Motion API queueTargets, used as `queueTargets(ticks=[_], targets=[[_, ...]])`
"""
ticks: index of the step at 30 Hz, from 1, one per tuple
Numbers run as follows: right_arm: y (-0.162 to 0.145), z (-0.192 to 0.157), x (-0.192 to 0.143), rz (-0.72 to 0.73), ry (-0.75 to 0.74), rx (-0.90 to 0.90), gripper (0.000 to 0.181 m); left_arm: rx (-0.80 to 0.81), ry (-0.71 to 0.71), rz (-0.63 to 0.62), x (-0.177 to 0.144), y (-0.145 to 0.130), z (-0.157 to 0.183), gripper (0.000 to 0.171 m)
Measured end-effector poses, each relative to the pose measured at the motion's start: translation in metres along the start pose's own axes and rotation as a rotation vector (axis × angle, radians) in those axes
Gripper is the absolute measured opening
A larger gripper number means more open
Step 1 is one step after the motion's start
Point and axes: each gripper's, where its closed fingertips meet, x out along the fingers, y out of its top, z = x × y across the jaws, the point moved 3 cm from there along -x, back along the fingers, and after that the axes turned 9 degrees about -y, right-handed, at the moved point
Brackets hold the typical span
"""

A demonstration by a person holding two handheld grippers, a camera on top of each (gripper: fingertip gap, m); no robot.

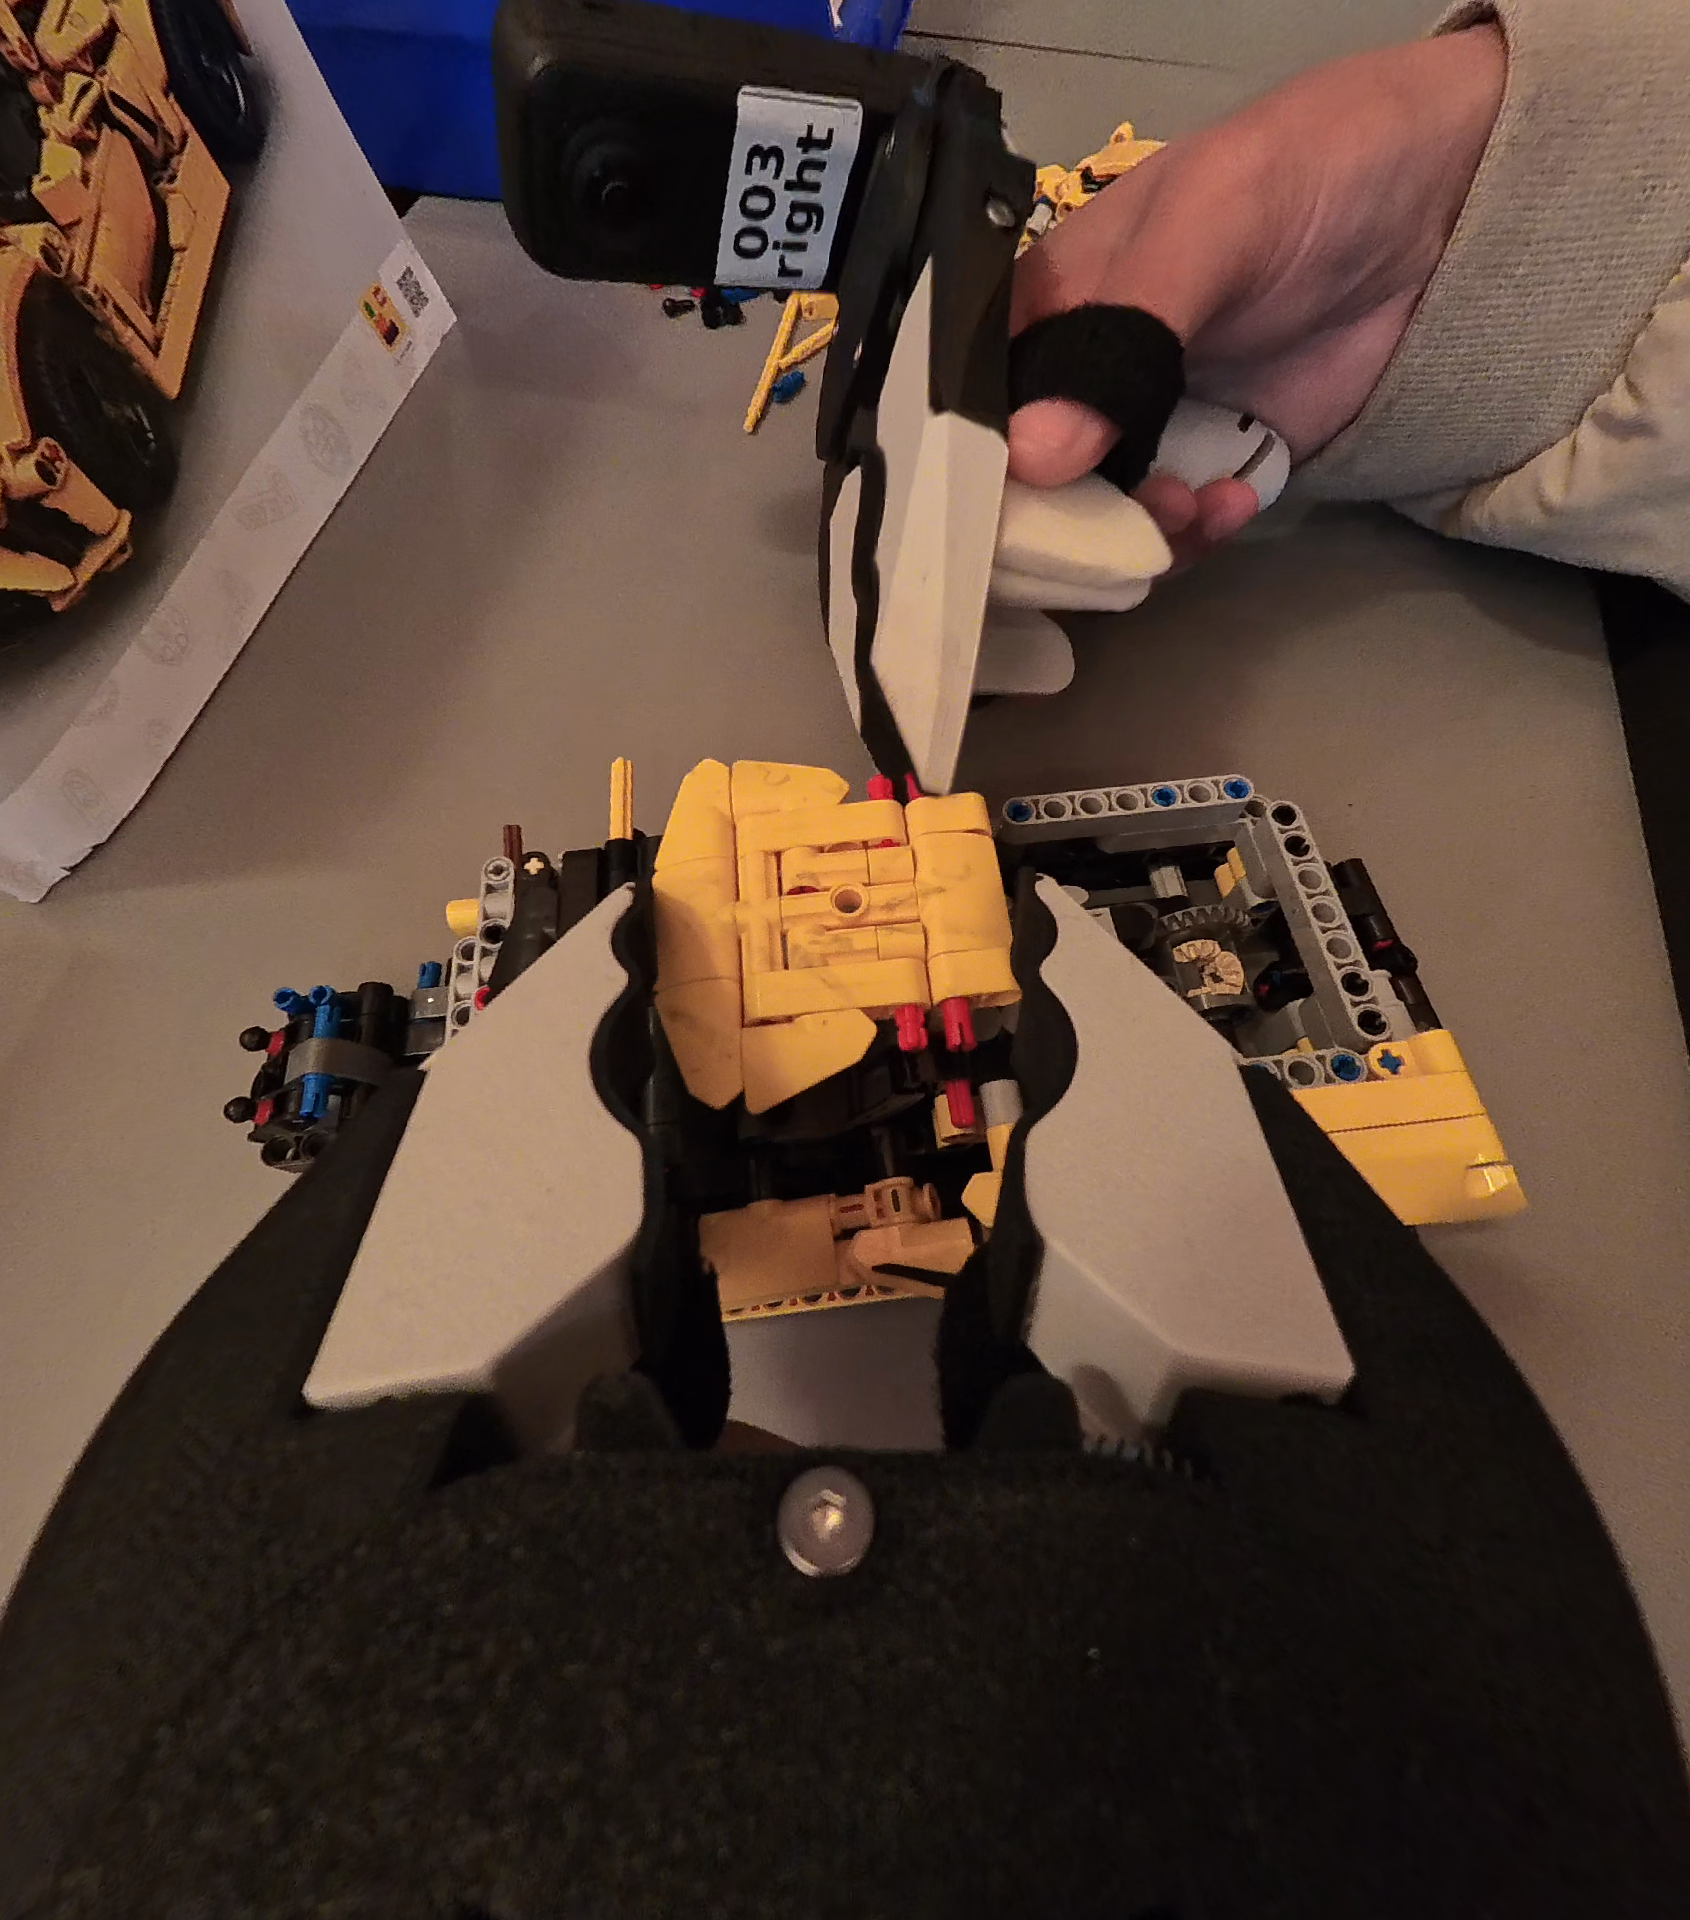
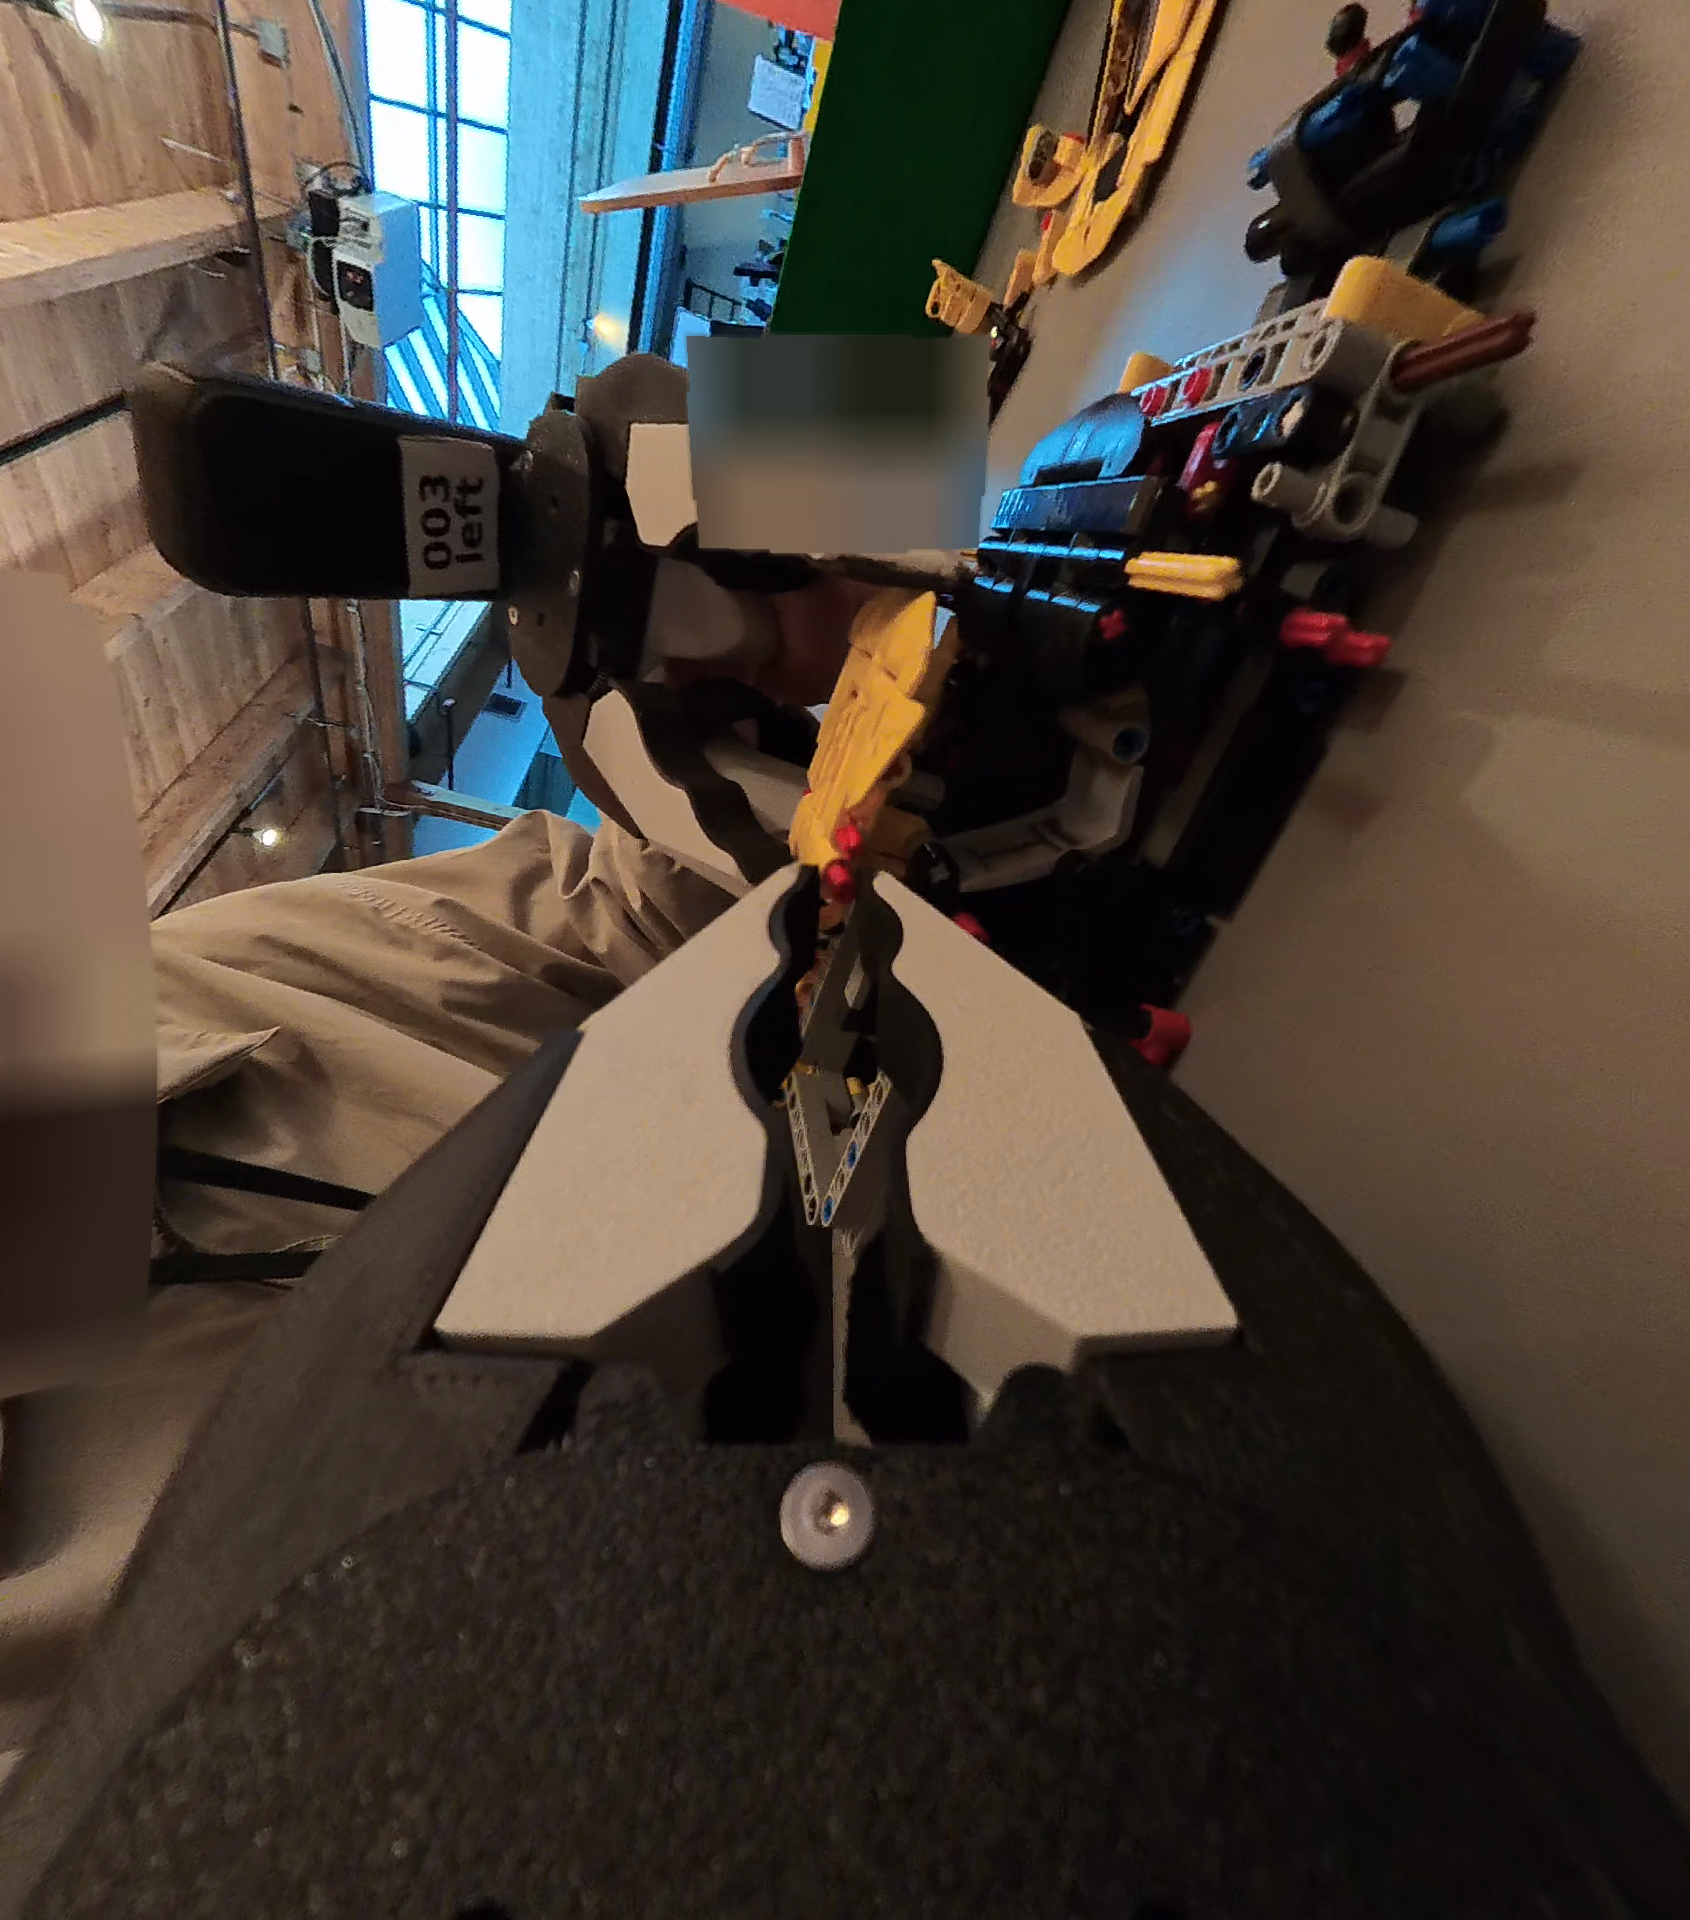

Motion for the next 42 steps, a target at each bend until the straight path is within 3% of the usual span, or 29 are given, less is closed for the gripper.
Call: queueTargets(ticks=[13,24,31,33,42], targets=[[-0.008,0.003,-0.022,-0.004,-0.011,-0.054,0.002,0.019,-0.024,0.026,-0.001,0.000,0.003,0.068],[-0.013,0.001,-0.014,-0.015,0.042,-0.028,0.002,0.021,-0.066,0.040,0.005,0.003,0.010,0.068],[-0.002,-0.003,-0.016,0.052,-0.064,-0.207,0.008,0.045,-0.031,0.029,0.004,0.004,0.008,0.067],[0.004,-0.006,-0.019,0.094,-0.025,-0.160,0.012,0.056,-0.028,0.023,0.004,0.005,0.009,0.067],[-0.003,0.000,-0.007,0.022,0.011,-0.079,0.003,0.051,-0.036,0.022,0.005,0.004,0.010,0.068]])
